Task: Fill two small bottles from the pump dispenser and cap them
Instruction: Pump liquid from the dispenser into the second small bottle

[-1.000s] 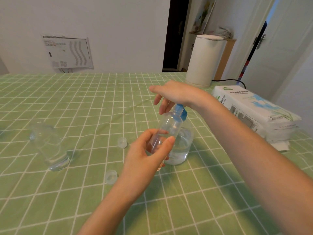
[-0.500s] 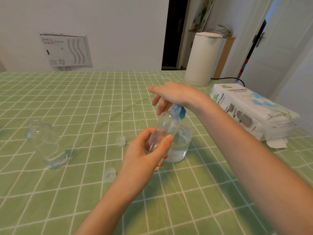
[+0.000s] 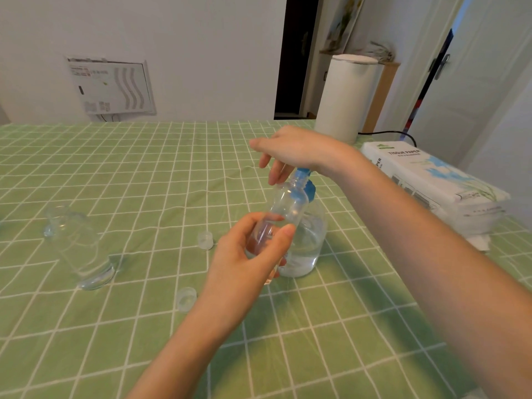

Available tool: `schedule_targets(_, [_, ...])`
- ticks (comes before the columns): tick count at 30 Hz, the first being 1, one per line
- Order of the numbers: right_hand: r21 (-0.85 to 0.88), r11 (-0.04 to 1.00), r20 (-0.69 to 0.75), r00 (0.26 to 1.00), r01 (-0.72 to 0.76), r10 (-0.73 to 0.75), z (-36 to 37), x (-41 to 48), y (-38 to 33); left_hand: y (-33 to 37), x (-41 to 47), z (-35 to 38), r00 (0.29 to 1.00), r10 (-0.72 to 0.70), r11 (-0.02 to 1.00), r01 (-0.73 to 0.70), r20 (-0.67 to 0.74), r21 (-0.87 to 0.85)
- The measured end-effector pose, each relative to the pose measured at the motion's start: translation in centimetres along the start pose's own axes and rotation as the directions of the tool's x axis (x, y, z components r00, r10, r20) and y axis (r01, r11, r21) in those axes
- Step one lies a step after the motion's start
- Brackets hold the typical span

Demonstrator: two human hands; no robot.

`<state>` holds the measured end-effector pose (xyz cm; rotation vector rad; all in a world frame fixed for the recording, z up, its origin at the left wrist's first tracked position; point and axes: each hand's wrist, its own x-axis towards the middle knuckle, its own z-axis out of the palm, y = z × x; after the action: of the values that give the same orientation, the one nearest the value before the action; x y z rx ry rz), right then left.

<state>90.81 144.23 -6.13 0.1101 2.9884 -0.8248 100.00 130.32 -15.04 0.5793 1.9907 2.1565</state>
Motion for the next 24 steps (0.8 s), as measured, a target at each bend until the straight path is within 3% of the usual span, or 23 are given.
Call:
schedule_targets(14, [0.08,0.996,0.022,0.999,-0.048,0.046,1.4,-0.1,0.8,-0.6,-0.3,-0.2,1.0,-0.008,1.0,0.008,0.009,0.013])
schedule_targets(24, [-0.064,0.998,0.032,0.999,0.003,-0.001,-0.4,-0.3,-0.2,0.1,-0.1,0.0,1.0,0.004,1.0,-0.004,0.0,-0.013])
